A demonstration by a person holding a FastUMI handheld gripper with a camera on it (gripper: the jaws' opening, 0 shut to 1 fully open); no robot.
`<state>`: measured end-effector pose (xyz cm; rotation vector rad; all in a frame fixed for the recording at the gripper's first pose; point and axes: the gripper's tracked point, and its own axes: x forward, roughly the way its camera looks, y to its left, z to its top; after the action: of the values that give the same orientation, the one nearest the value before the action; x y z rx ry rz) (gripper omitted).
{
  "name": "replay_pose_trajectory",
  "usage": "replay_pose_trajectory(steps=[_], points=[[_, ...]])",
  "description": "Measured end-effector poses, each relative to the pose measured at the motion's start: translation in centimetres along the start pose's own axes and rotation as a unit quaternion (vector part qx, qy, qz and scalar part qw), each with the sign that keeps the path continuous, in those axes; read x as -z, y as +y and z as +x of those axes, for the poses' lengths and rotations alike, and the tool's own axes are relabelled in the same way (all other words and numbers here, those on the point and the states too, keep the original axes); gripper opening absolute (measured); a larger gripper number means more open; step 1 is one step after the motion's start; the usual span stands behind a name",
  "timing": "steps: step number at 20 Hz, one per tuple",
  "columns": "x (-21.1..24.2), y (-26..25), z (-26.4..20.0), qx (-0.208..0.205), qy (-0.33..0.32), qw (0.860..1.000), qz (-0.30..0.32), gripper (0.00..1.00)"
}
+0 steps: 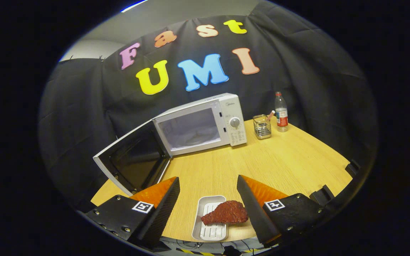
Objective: Open the microwave, put the food inside, and close the microwave door.
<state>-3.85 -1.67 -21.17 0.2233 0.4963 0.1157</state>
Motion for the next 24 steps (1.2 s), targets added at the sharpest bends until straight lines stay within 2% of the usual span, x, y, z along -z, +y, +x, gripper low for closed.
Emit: replay_pose_trajectory(steps=[7,9,10,12,13,14,16,17,18,19,20,24], points=[[5.1,-4.2,1.7,0.032,0.055,0.995,0.079,0.98],[6.3,-4.9,2.0,0.036,0.078,0.989,0.123,0.84],[7.0,-4.9,2.2,0.032,0.091,0.985,0.145,0.81],[8.3,-4.9,2.6,0.028,0.108,0.977,0.182,0.81],[8.7,-5.4,3.2,0.031,0.114,0.973,0.197,0.72],[9.0,-5.2,3.1,0.023,0.121,0.969,0.216,0.56],[9.1,-4.4,3.1,0.005,0.13,0.961,0.242,0.48],[8.8,-4.1,2.9,0.002,0.126,0.961,0.248,0.48],[8.4,-4.3,3.2,-0.002,0.121,0.961,0.249,0.25],[7.8,-4.2,2.7,-0.005,0.11,0.961,0.255,0.25],[7.6,-4.1,3.3,-0.004,0.108,0.963,0.247,0.13],[6.7,-3.1,2.9,-0.011,0.113,0.971,0.21,0.09]])
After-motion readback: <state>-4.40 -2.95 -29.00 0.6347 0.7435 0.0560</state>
